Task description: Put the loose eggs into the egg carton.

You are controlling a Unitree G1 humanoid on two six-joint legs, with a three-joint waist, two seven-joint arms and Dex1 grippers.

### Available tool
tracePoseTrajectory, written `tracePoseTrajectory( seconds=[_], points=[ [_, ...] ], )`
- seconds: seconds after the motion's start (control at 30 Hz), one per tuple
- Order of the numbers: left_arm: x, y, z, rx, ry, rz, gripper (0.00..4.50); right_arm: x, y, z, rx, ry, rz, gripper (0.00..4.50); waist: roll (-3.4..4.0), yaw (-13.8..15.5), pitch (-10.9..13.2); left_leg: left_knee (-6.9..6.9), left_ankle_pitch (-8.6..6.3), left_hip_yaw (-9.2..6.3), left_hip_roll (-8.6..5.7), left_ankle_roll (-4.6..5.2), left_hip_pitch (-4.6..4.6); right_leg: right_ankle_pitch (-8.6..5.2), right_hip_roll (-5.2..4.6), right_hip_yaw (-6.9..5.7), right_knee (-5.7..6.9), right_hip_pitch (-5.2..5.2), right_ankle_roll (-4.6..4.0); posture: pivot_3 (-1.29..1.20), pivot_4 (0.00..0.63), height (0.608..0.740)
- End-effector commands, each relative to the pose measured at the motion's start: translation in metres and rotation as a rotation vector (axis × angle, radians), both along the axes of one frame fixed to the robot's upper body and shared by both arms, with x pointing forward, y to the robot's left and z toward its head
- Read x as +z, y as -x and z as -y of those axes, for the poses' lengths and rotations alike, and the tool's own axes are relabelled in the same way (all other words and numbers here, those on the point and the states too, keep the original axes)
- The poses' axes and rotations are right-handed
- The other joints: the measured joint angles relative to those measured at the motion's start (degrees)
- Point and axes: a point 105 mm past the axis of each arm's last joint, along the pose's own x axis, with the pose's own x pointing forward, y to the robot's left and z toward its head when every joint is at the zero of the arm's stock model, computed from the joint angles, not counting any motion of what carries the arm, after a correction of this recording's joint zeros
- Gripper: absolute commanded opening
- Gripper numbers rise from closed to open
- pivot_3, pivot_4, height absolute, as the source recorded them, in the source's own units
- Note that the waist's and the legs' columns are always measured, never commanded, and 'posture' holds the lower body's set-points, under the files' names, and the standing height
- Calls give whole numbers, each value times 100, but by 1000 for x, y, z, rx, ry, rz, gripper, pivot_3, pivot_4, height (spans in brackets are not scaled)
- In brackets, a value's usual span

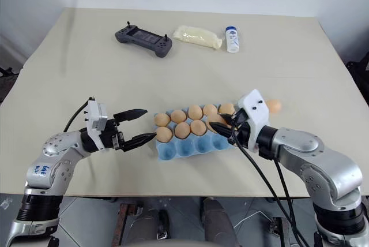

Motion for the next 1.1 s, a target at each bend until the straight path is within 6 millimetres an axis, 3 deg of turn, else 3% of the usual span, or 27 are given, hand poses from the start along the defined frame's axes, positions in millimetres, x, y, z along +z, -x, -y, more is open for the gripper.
tracePoseTrajectory(
  seconds=[0.03,0.33,0.63,0.67,0.9,1.1],
  points=[
    [9,0,0,7,-4,48,4500,-3,1,0,37,33,9,1121,0,-1,0,0,0,1,1,0,0,1,1,0,0,-1,3,0,150,740],
    [11,1,-2,19,-3,52,4500,-13,-3,14,20,80,-12,1121,0,-18,0,7,0,5,3,0,5,-2,4,4,10,-1,-3,0,150,740],
    [10,-1,-2,-4,-18,50,4500,-10,-3,9,56,87,1,4318,0,-16,0,11,0,9,3,0,9,-1,7,6,18,-2,-1,0,150,740],
    [10,-1,-2,-10,-22,52,4500,-9,-3,9,57,88,4,4471,0,-15,0,12,0,9,3,0,9,-1,7,6,19,-1,-1,0,150,740],
    [6,4,-4,-52,-72,58,4500,12,-4,22,16,71,56,4471,0,-10,0,13,0,11,3,0,9,-1,7,6,19,-2,-2,0,150,740],
    [0,8,-7,-59,-99,45,4500,24,8,63,-93,74,53,4471,-2,36,-1,10,0,8,2,0,8,0,5,4,16,-1,0,0,150,740]
  ],
)
